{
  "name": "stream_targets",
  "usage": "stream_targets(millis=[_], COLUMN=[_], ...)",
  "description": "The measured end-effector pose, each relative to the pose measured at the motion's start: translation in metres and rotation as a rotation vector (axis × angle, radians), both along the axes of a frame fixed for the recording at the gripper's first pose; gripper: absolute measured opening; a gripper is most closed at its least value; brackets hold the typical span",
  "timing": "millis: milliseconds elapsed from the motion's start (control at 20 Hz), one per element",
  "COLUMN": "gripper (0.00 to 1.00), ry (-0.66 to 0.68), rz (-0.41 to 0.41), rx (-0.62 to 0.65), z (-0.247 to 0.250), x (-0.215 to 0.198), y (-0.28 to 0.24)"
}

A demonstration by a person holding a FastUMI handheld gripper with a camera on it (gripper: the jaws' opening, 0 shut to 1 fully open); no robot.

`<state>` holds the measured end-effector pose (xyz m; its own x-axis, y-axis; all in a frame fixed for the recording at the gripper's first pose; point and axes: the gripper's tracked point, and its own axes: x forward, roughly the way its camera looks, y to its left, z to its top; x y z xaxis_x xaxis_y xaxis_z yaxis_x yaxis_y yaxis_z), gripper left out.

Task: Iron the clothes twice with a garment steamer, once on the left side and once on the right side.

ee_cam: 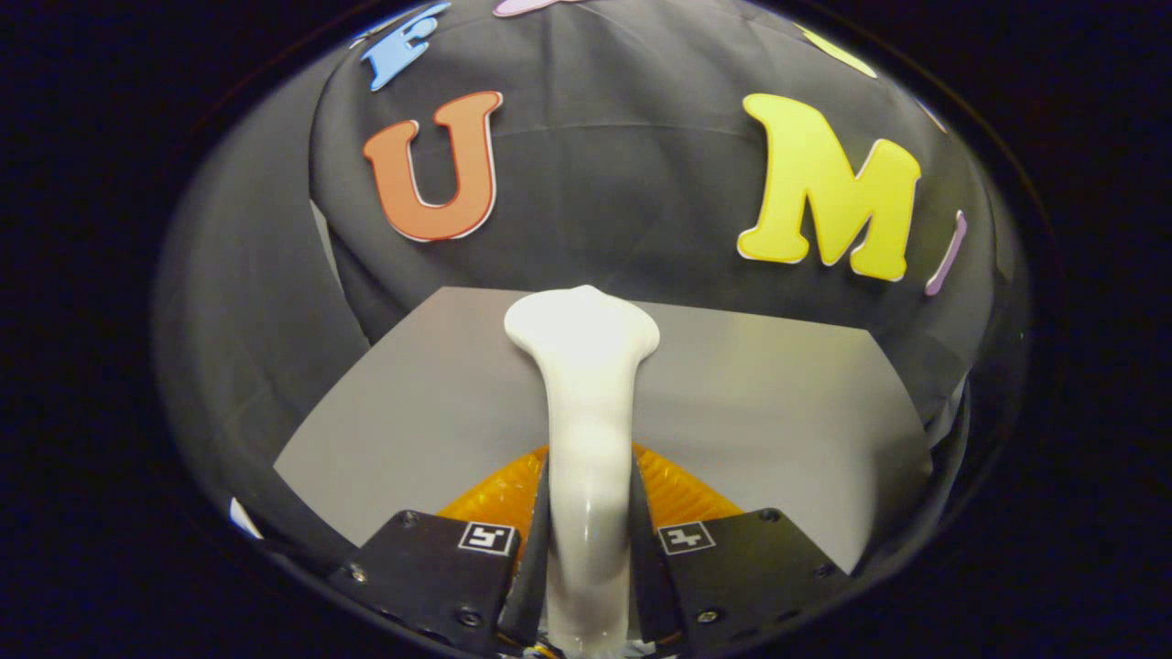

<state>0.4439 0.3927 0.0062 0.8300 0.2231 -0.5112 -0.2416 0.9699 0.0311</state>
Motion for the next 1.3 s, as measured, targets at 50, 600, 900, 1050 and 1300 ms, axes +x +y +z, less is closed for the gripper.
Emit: stream_targets(millis=[50,600,900,1050,1300], gripper=[0.42,0.37,0.37,0.37,0.37], ry=[0.003,-0.137,-0.25,-0.296,-0.362], rz=[0.01,0.067,0.085,0.076,0.019], rx=[-0.006,0.155,0.238,0.277,0.311], z=[0.001,0.07,0.113,0.128,0.135], x=[0.0,-0.06,-0.133,-0.177,-0.253], y=[0.001,-0.027,-0.076,-0.112,-0.188])
